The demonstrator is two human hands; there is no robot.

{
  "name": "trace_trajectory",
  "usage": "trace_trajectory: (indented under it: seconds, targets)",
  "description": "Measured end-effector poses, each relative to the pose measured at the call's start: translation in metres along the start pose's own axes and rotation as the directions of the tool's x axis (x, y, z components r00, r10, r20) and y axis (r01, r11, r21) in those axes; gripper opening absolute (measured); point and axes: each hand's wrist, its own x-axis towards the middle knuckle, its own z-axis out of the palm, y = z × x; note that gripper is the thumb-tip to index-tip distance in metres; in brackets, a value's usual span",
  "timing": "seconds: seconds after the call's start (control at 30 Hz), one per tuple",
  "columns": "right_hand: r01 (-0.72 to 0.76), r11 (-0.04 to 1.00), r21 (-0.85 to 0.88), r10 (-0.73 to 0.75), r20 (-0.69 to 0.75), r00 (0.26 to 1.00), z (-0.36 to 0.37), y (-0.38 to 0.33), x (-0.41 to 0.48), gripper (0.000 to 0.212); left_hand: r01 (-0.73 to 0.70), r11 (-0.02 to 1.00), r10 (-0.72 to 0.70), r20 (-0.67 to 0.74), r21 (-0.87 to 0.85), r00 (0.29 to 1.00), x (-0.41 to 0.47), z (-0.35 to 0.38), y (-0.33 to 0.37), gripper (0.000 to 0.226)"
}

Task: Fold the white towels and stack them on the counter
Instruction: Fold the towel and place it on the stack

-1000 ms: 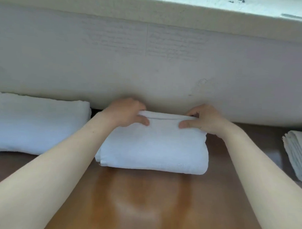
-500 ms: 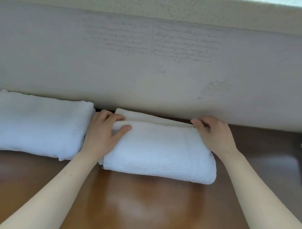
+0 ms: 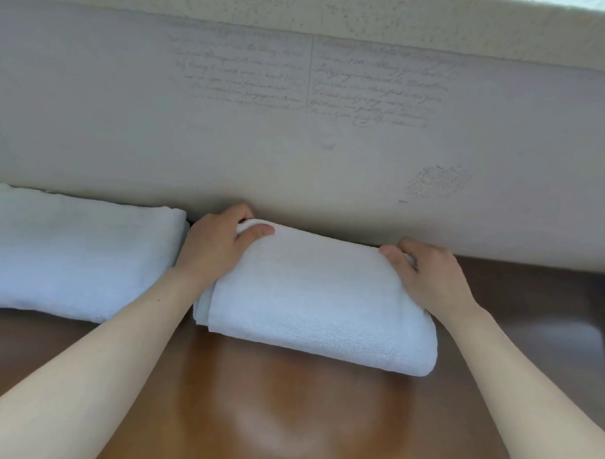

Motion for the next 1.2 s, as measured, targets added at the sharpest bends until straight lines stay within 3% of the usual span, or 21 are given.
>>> trace_trajectory:
  seconds: [0.07, 0.17, 0.37, 0.63, 0.73, 0.83, 0.93, 1.0, 1.07, 1.1, 1.2]
  targets:
    - [-0.026, 1.000, 0.012, 0.026, -0.030, 0.999, 0.006, 0.004, 0.001, 0.051, -0.030, 0.996, 0.038, -0.093, 0.084, 0.995, 0.004, 0.003, 0.003, 0.046]
    - [-0.047, 0.999, -0.014, 0.046, -0.051, 0.998, 0.015, 0.006, 0.007, 0.056, 0.036, 0.992, -0.017, -0.152, 0.125, 0.988, 0.005, 0.011, 0.006, 0.046]
    - [0.006, 0.962, -0.274, -0.039, -0.116, 0.992, 0.027, 0.007, 0.014, 0.042, 0.133, 0.977, -0.103, -0.181, 0.164, 0.978, 0.004, 0.020, 0.001, 0.045]
    - [0.097, 0.836, -0.540, -0.113, 0.003, 0.994, 0.024, -0.001, 0.013, 0.045, 0.107, 0.973, -0.071, -0.176, 0.203, 0.982, 0.000, 0.020, -0.001, 0.039]
    - [0.066, 0.815, -0.576, -0.044, 0.052, 0.998, 0.020, -0.003, 0.016, 0.050, -0.046, 0.917, 0.120, -0.165, 0.397, 0.979, -0.004, 0.015, 0.005, 0.037]
    - [0.025, 0.789, -0.614, 0.061, 0.120, 0.991, 0.017, -0.011, 0.017, 0.057, -0.170, 0.847, 0.311, -0.210, 0.503, 0.927, -0.017, 0.010, 0.020, 0.032]
    - [-0.032, 0.775, -0.632, 0.083, 0.052, 0.995, 0.010, -0.025, 0.010, 0.052, -0.266, 0.847, 0.330, -0.063, 0.460, 0.942, -0.042, 0.027, 0.048, 0.040]
    - [-0.074, 0.835, -0.545, 0.023, -0.100, 0.995, 0.010, -0.041, -0.005, 0.048, -0.257, 0.896, 0.213, 0.159, 0.362, 0.964, -0.056, 0.044, 0.063, 0.055]
    - [-0.012, 0.908, -0.418, -0.075, -0.193, 0.978, 0.017, -0.063, -0.027, 0.046, -0.213, 0.899, 0.115, 0.263, 0.382, 0.958, -0.060, 0.055, 0.064, 0.065]
    - [0.020, 0.922, -0.386, -0.082, -0.143, 0.986, 0.023, -0.071, -0.038, 0.050, -0.208, 0.892, 0.104, 0.266, 0.400, 0.958, -0.058, 0.058, 0.060, 0.067]
    - [0.007, 0.908, -0.418, 0.085, 0.200, 0.976, 0.040, -0.074, -0.060, 0.073, -0.220, 0.887, 0.105, 0.287, 0.405, 0.952, -0.048, 0.059, 0.054, 0.069]
